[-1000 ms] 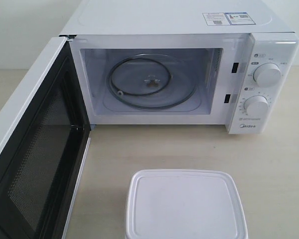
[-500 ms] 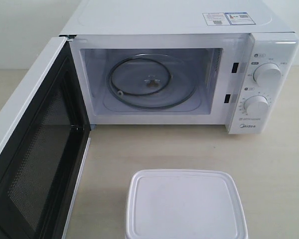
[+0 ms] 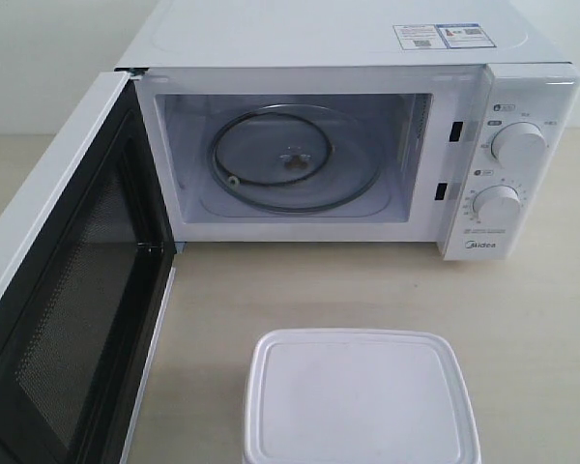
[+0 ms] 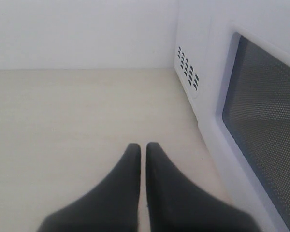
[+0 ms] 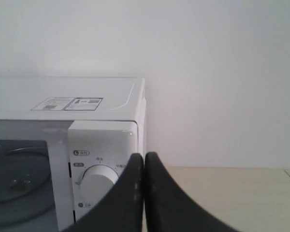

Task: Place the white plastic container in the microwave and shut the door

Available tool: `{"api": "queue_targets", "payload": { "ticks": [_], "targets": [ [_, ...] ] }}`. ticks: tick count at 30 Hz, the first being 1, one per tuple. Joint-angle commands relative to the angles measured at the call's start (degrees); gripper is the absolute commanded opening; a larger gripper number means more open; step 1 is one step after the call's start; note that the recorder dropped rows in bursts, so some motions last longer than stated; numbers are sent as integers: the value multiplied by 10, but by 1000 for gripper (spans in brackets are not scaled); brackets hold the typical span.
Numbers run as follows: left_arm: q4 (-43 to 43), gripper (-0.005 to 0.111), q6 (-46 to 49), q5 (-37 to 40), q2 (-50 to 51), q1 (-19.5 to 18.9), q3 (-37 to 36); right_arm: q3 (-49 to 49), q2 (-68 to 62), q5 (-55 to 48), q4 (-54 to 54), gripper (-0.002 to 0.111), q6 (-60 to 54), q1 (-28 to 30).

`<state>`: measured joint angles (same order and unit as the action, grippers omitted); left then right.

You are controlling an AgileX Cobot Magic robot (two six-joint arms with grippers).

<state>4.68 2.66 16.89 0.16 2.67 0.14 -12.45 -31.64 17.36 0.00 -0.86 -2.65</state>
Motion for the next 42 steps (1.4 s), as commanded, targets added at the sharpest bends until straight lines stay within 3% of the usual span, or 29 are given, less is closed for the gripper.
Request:
{"api": "queue_targets", "payload": {
  "ticks": [1, 19, 42],
  "targets": [
    [5, 4, 3, 1, -2, -1, -1, -5, -3, 19, -3, 0, 3, 4],
    [5, 4, 3, 1, -2, -1, -1, -5, -3, 57, -3, 0, 82, 4],
    [5, 4, 3, 1, -2, -1, -1, -9, -43, 98, -7, 0, 103, 4]
  ]
}}
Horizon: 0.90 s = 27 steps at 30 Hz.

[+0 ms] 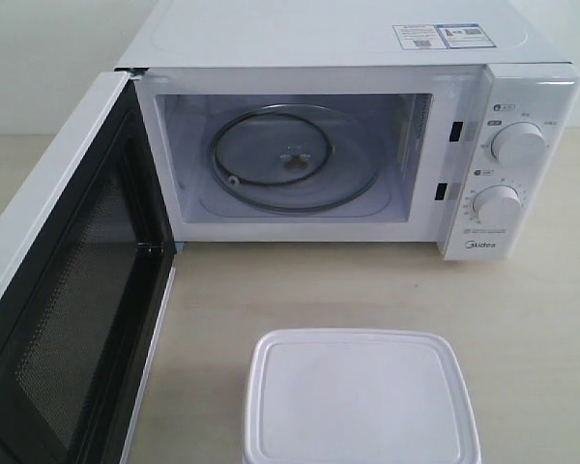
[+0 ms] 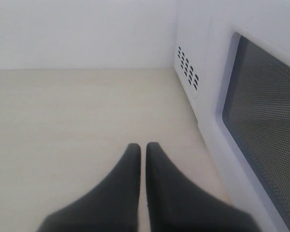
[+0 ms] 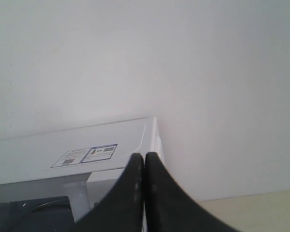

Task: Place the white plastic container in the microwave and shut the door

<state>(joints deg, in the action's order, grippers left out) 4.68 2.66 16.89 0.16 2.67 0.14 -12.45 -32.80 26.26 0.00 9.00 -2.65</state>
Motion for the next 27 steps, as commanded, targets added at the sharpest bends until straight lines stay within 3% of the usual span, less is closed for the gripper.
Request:
{"api": "queue_targets", "payload": {
  "ticks": [1, 6, 11, 14, 27],
  "targets": [
    [5, 4, 3, 1, -2, -1, -1, -12, -46, 9, -12, 0, 12, 4],
    [5, 4, 3, 1, -2, -1, -1, -20, -155, 17, -189, 0, 126, 1],
    [5, 4, 3, 1, -2, -1, -1, -20, -260, 119, -352, 0, 228, 1],
    [5, 4, 3, 1, -2, -1, -1, -15, -314, 163, -364, 0, 228, 1],
    [5, 4, 3, 1, -2, -1, -1, 46, -386, 180, -374, 0, 140, 1]
  ]
}}
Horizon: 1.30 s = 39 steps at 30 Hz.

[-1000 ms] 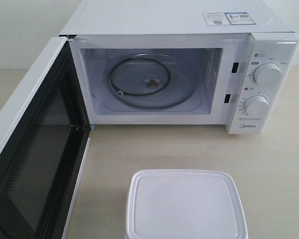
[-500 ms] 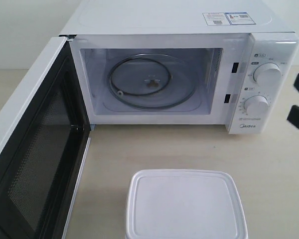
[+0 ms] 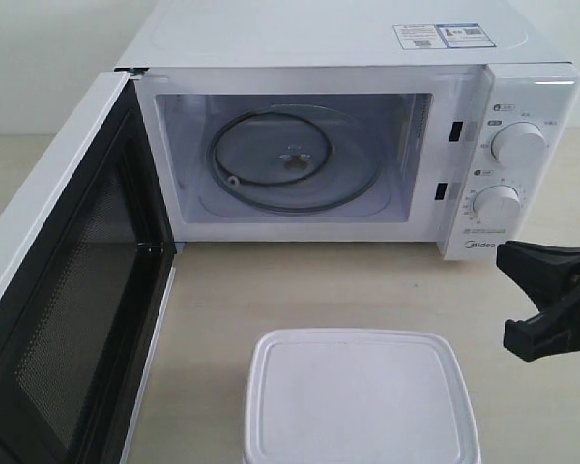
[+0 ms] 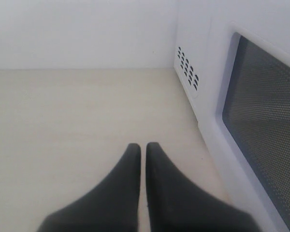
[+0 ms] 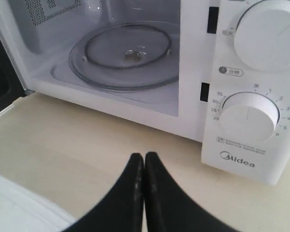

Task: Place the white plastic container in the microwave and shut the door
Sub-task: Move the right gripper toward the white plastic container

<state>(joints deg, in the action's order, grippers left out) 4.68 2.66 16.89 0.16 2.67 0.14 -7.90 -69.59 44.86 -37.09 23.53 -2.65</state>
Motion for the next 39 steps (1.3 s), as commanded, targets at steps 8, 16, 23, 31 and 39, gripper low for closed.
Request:
{"api": "queue_targets", "payload": {
  "ticks": [8, 16, 23, 31, 39],
  "targets": [
    [5, 4, 3, 1, -2, -1, -1, 1, -78, -48, -77, 0, 47, 1],
    [5, 4, 3, 1, -2, -1, -1, 1, -117, -4, -122, 0, 47, 1],
    [5, 4, 3, 1, -2, -1, -1, 4, -118, -37, -135, 0, 61, 1],
    [5, 4, 3, 1, -2, -1, -1, 4, -118, -68, -151, 0, 90, 1],
    [5, 4, 3, 1, -2, -1, -1, 4, -166, -47, -157, 0, 59, 1]
  ]
}}
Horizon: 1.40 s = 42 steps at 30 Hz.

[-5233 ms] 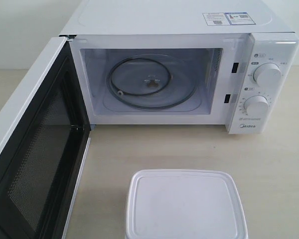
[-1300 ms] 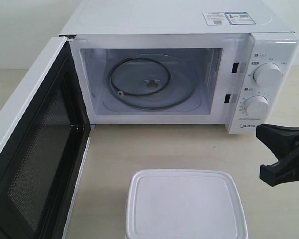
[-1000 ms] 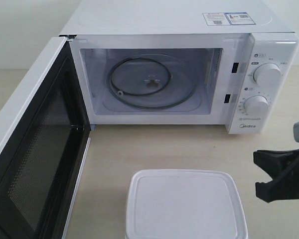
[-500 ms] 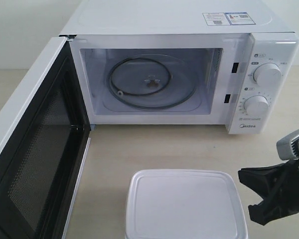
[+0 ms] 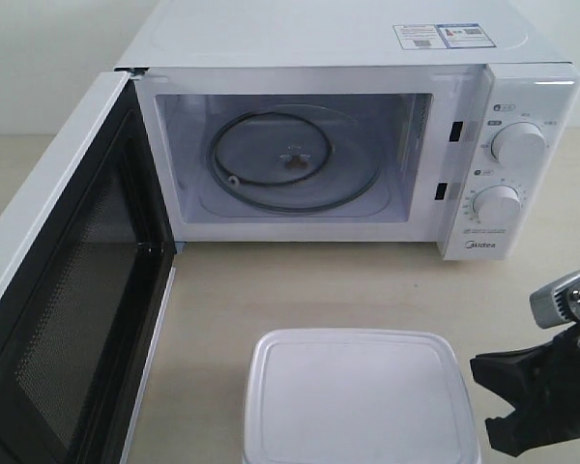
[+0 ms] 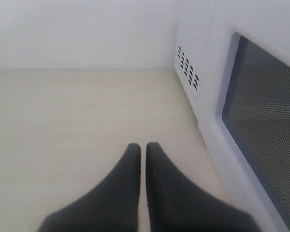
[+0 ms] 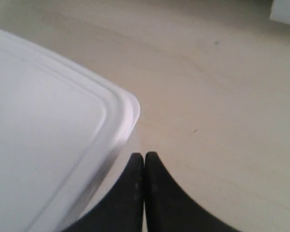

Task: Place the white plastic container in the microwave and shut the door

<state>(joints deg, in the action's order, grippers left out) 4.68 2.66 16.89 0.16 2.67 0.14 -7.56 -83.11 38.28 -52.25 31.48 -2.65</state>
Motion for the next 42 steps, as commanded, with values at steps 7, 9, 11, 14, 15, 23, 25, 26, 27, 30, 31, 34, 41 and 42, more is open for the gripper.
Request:
{"api": "queue_targets", "payload": {
  "ticks": [7, 9, 11, 14, 15, 23, 25, 26, 27, 30, 31, 34, 41, 42],
  "targets": [
    [5, 4, 3, 1, -2, -1, -1, -1, -102, 65, -7, 0, -53, 1],
    [5, 4, 3, 1, -2, -1, -1, -12, -109, 66, -8, 0, -48, 1],
    [5, 4, 3, 1, -2, -1, -1, -30, -114, 70, -16, 0, -25, 1],
    [5, 4, 3, 1, -2, -1, -1, -69, -121, 62, -55, 0, 23, -8],
    [5, 4, 3, 1, -2, -1, -1, -84, -124, 53, -59, 0, 35, -17],
    [5, 4, 3, 1, -2, -1, -1, -179, -145, -12, -58, 0, 78, -105],
    [5, 4, 3, 1, -2, -1, -1, -179, -140, -12, -35, 0, 78, -106],
    [5, 4, 3, 1, -2, -1, -1, -176, -131, -14, -23, 0, 78, -105],
    [5, 4, 3, 1, -2, -1, -1, -176, -124, -22, -15, 0, 78, -105],
    [5, 4, 3, 1, -2, -1, -1, -176, -83, -55, -11, 0, 81, -105],
    [5, 4, 3, 1, -2, -1, -1, -176, -65, -65, -11, 0, 92, -105],
    [5, 4, 3, 1, -2, -1, -1, -164, -10, -70, -27, 0, 147, -105],
    [5, 4, 3, 1, -2, -1, -1, -90, 81, -62, -130, 0, 183, -106],
    [5, 4, 3, 1, -2, -1, -1, -78, 85, -58, -130, 0, 183, -106]
  ]
}}
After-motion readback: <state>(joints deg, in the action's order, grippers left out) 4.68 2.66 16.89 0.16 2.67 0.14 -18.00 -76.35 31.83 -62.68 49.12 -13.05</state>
